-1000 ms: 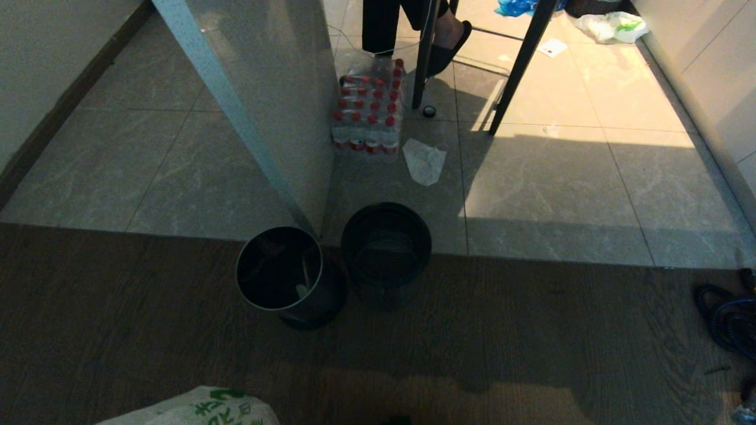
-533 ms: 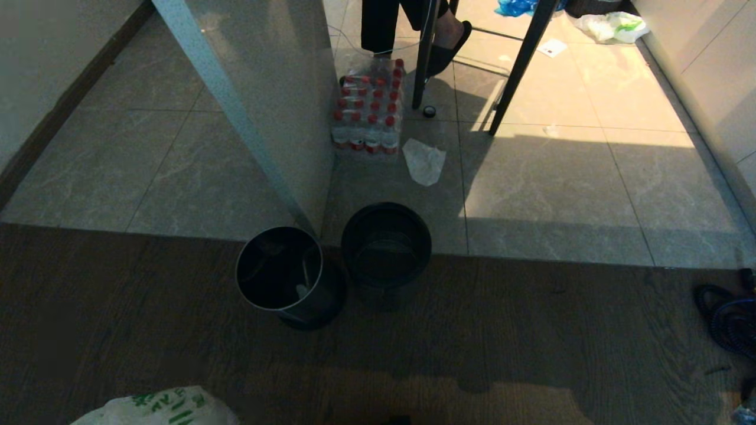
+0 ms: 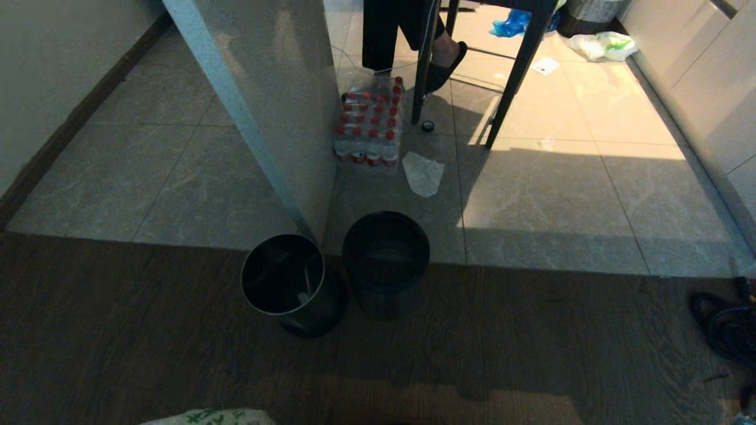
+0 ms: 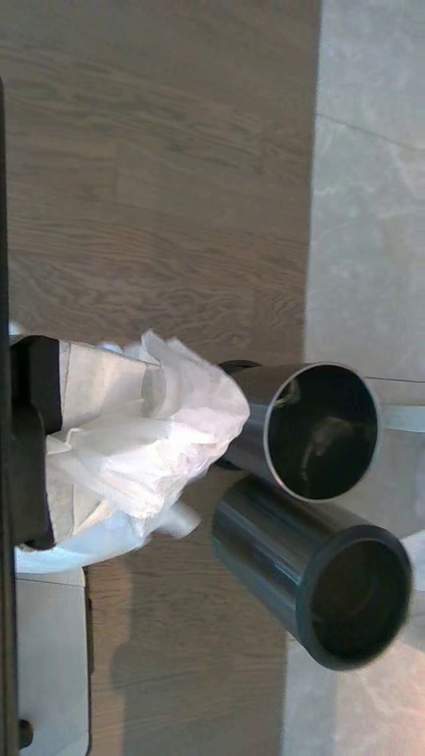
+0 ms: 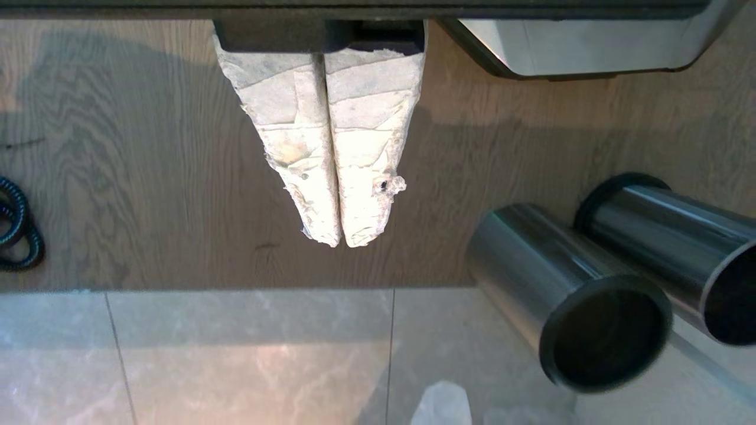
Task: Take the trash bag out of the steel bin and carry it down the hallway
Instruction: Put the trash bag at the door
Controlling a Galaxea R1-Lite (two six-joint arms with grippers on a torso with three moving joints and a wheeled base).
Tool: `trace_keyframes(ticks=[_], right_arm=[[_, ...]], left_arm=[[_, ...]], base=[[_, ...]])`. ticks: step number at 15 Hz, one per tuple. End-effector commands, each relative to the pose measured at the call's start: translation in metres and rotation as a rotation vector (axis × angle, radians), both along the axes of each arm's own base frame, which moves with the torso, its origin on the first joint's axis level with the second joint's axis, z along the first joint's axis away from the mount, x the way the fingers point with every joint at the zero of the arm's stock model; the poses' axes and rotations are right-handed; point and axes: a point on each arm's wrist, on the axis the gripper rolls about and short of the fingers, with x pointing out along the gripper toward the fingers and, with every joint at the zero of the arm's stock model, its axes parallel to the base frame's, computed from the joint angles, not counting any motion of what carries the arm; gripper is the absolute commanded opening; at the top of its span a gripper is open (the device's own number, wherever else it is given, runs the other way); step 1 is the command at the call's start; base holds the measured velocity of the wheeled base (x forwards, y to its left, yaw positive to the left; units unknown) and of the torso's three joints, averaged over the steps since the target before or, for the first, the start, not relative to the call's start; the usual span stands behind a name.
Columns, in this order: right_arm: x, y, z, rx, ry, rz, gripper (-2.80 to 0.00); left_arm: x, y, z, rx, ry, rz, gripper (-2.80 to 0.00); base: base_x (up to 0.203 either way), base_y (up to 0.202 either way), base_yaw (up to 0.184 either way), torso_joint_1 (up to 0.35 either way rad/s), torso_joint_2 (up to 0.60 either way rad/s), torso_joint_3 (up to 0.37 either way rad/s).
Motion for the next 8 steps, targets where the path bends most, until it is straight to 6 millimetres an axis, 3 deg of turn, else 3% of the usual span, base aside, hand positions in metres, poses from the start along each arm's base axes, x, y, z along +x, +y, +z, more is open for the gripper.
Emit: trace_keyframes(ticks=[1,8], right_arm=[[0.0,0.0,0.0001,0.0,-0.001,0.001,-2.8],[0.0,0.0,-0.0001,0.0,0.001,0.001,-2.8]], left_arm=[[0.0003,0.0,0.0,-0.001,0.004,0.0,-2.8],[0.0003,0.0,0.0,-0.001,0.005,0.002,-2.8]], base=[[0.0,0.0,0.0,0.002,0.0,0.205],[0.0,0.0,0.0,0.001,0.0,0.201]])
